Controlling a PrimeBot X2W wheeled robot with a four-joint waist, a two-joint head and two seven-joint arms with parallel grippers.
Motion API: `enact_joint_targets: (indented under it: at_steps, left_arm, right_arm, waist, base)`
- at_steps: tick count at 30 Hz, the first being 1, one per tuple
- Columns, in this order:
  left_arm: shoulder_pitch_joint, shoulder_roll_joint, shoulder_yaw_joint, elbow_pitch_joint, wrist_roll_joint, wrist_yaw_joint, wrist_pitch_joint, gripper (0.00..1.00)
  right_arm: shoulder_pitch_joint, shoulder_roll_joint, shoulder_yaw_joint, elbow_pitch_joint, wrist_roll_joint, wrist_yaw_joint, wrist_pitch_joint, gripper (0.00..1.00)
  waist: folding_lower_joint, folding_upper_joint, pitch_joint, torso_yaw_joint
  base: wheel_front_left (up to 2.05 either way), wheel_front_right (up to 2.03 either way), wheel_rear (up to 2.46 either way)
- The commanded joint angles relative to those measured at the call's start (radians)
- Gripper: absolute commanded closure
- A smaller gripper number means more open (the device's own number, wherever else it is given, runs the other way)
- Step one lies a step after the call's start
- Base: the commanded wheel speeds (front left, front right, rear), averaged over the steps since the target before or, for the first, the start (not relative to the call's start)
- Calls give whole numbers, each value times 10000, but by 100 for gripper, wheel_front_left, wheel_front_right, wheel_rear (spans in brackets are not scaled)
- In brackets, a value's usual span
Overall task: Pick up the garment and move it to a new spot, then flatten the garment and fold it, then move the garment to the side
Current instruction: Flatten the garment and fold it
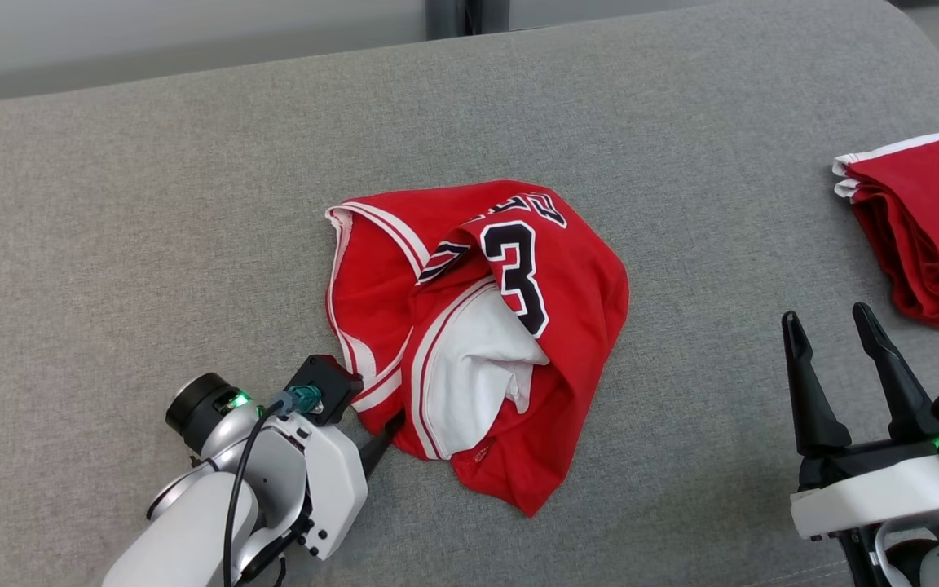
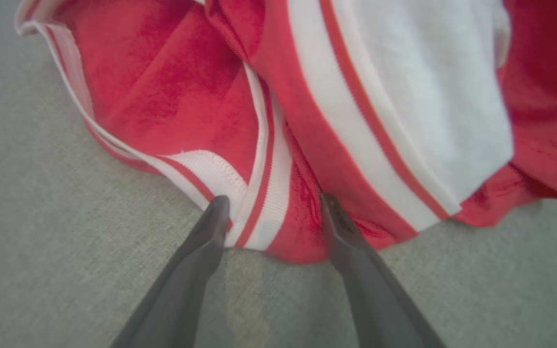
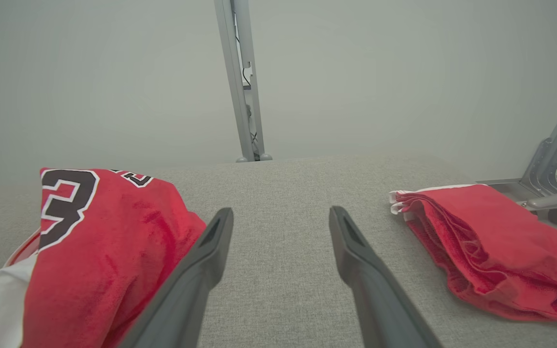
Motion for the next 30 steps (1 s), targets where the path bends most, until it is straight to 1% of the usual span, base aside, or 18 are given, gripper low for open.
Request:
enact_joint_targets:
  at_steps: [1,2,6,9,13,17,21,23,25,26,27,30]
  left_arm:
    - [-149,112,-34,105,-87,-65,4,87]
    - [-206,150,-86,139,-135,-49,34,100]
    - [-456,254,-121,-269,-238,-56,-277,100]
    - [-564,406,83,-986,-226,21,-643,100]
    - [-630,612,454,-2458,-273,297,-857,100]
    - [-681,759,891,-4077,-515,527,-765,100]
    - [-547,1002,1364,-5337,-792,890,-463,100]
    - [-373,1259,1638,-5796,-843,1132,-199,100]
    - [-82,1405,1971,-6225,-1172,1407,78,100]
    - [34,1589,2171,-6372,-1177,1570,214,100]
    - [34,1589,2171,-6372,-1177,1570,214,100]
    - [621,1932,2752,-6630,-1530,2091,563,100]
  right_arm:
    - [-145,-33,-3,30,65,-3,-87,0]
    - [-156,-33,-10,60,63,-3,-110,0]
    - [-176,-33,-157,148,104,-3,-188,0]
    - [-146,-33,-340,182,116,-3,-218,0]
    - [-62,-32,-555,175,97,-3,-199,0]
    - [-55,-35,-634,133,135,-3,-123,0]
    - [-34,-33,-655,103,168,-3,-97,0]
    - [-10,-33,-697,89,187,-3,-94,0]
    - [3,-33,-714,76,197,-3,-73,0]
    - [2,-33,-725,79,209,-3,-73,0]
    - [2,-33,-725,79,209,-3,-73,0]
    - [-15,-33,-742,53,240,-3,-71,0]
  waist:
    - [0,0,28,-33]
    - [0,0,33,-46]
    - [0,0,-4,-7]
    - [0,0,-111,118]
    - [0,0,-293,348]
    - [0,0,-448,554]
    - [0,0,-551,681]
    - [0,0,-575,735]
    - [0,0,-577,770]
    - [0,0,-569,784]
    - [0,0,-569,784]
    - [0,0,-507,813]
  base:
    - [0,0,0]
    - [0,0,0]
    - [0,0,0]
    - [0,0,0]
    - [0,0,0]
    - [0,0,0]
    - [0,0,0]
    - [0,0,0]
    - [0,0,0]
    - [0,0,0]
    - [0,0,0]
    - [0,0,0]
